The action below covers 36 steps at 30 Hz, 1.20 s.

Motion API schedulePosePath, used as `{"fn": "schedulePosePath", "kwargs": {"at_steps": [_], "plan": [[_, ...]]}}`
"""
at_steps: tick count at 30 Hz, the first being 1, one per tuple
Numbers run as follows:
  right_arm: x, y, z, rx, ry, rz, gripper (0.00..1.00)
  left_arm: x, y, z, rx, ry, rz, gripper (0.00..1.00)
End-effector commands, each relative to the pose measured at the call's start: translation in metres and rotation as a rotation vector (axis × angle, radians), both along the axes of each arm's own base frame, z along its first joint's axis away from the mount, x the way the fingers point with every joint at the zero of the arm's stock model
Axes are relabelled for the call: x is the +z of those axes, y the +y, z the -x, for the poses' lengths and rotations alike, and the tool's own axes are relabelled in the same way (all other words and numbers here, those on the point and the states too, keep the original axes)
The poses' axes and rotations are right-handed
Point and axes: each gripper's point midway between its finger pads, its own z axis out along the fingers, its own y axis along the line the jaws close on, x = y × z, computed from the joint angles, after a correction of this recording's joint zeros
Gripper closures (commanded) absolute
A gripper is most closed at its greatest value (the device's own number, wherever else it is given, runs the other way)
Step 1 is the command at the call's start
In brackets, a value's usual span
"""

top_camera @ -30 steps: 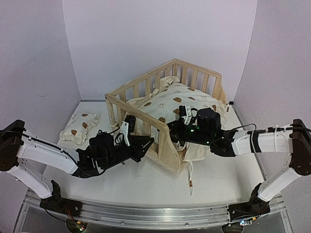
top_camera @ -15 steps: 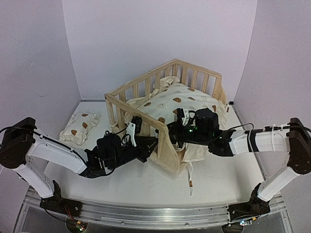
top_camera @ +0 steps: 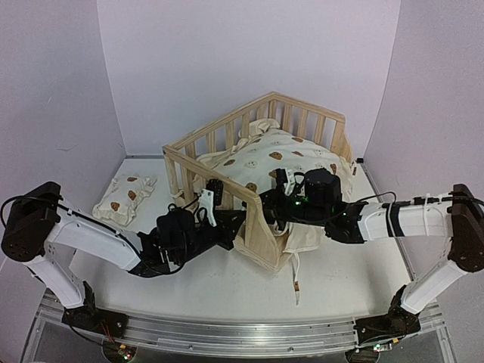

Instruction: Set up the pet bed

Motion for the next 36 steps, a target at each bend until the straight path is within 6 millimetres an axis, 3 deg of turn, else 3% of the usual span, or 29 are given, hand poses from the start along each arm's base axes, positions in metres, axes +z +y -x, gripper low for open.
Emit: {"fn": "schedulePosePath", "kwargs": {"at_steps": [1, 3, 6, 8, 10, 13, 16, 20, 23, 28, 33, 36], "plan": [[0.048, 0.007, 0.035, 0.125, -0.086, -0.109, 1.00, 0.029, 0.003, -0.010, 0.041, -0.055, 0.043, 1.00], [0.043, 0.001, 0.038, 0.132, -0.109, -0.078, 0.94, 0.028, 0.006, -0.004, 0.015, -0.050, 0.015, 1.00], [0.017, -0.017, 0.049, 0.229, -0.199, 0.148, 0.62, 0.025, 0.011, 0.011, -0.055, -0.012, -0.044, 1.00], [-0.001, -0.046, 0.053, 0.275, -0.303, 0.403, 0.47, 0.024, 0.011, 0.025, -0.134, 0.028, -0.073, 1.00], [-0.005, -0.081, 0.059, 0.299, -0.388, 0.616, 0.43, 0.020, 0.008, 0.042, -0.226, 0.072, -0.103, 1.00], [0.004, -0.136, 0.068, 0.220, -0.488, 0.753, 0.34, 0.011, 0.009, 0.063, -0.332, 0.150, -0.125, 1.00], [-0.030, -0.168, 0.085, 0.199, -0.454, 0.804, 0.33, 0.012, 0.012, 0.073, -0.373, 0.204, -0.110, 1.00], [-0.093, -0.166, 0.105, 0.254, -0.353, 0.749, 0.32, 0.020, 0.019, 0.079, -0.385, 0.256, -0.108, 1.00], [-0.123, -0.159, 0.100, 0.228, -0.352, 0.716, 0.26, 0.025, 0.025, 0.079, -0.373, 0.288, -0.120, 1.00], [-0.127, -0.145, 0.072, 0.083, -0.514, 0.634, 0.24, 0.039, 0.030, 0.080, -0.364, 0.311, -0.145, 1.00], [-0.127, -0.122, 0.070, 0.113, -0.624, 0.552, 0.26, 0.032, 0.028, 0.084, -0.381, 0.348, -0.150, 1.00], [-0.125, -0.119, 0.066, 0.086, -0.656, 0.535, 0.32, 0.032, 0.029, 0.085, -0.380, 0.365, -0.141, 1.00]]}}
